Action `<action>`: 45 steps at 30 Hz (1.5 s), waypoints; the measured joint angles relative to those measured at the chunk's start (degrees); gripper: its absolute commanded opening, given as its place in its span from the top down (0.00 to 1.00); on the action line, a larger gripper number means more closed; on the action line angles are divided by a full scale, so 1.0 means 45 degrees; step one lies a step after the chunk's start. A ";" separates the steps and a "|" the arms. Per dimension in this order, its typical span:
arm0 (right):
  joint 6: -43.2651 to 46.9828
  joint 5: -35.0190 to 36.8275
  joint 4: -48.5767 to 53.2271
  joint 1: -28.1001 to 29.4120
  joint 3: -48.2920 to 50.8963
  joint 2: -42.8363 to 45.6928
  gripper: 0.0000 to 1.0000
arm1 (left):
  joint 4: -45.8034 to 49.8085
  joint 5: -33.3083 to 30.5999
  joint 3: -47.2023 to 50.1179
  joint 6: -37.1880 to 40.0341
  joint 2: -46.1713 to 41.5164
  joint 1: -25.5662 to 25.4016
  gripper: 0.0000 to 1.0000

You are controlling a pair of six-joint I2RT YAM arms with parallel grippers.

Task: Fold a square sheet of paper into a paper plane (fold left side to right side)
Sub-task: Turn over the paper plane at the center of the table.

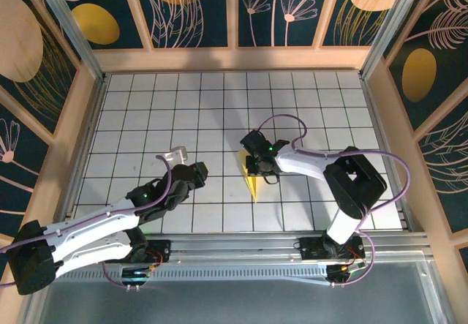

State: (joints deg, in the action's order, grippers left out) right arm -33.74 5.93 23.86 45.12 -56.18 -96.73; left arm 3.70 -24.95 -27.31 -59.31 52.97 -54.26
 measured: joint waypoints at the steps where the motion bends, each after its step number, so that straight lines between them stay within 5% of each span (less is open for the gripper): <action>1: 0.0005 0.0083 0.0092 0.0000 -0.0097 0.0058 1.00 | 0.0112 -0.0107 -0.0005 0.0039 -0.0068 0.0000 0.65; 8: 0.0427 0.0272 0.0160 -0.0034 -0.0690 0.1923 1.00 | 0.2234 -0.1520 -0.1501 0.0797 -0.0491 0.0282 0.34; 16: -0.0204 -0.4566 -0.5187 -0.1870 0.1588 0.4231 1.00 | 0.2254 -0.1768 -0.1933 0.1103 -0.2463 0.0772 0.27; 25: -0.2001 -0.7932 -0.9632 -0.1511 0.2900 0.1171 1.00 | 0.2040 -0.1239 -0.0835 0.0442 -0.3526 0.0821 0.27; 33: -0.2288 -0.8272 -1.0394 -0.1486 0.2977 -0.0636 1.00 | 0.1987 -0.0991 -0.0729 0.0345 -0.3283 0.0821 0.27; 45: -0.1137 -0.6887 -0.8456 -0.2288 0.3177 -0.0801 0.90 | 0.1865 -0.0583 -0.0729 0.0350 -0.2249 0.0821 0.24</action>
State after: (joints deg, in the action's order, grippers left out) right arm -38.85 -25.06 -14.20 34.83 -41.89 -100.33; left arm 12.10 -27.57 -30.59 -57.74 42.85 -50.57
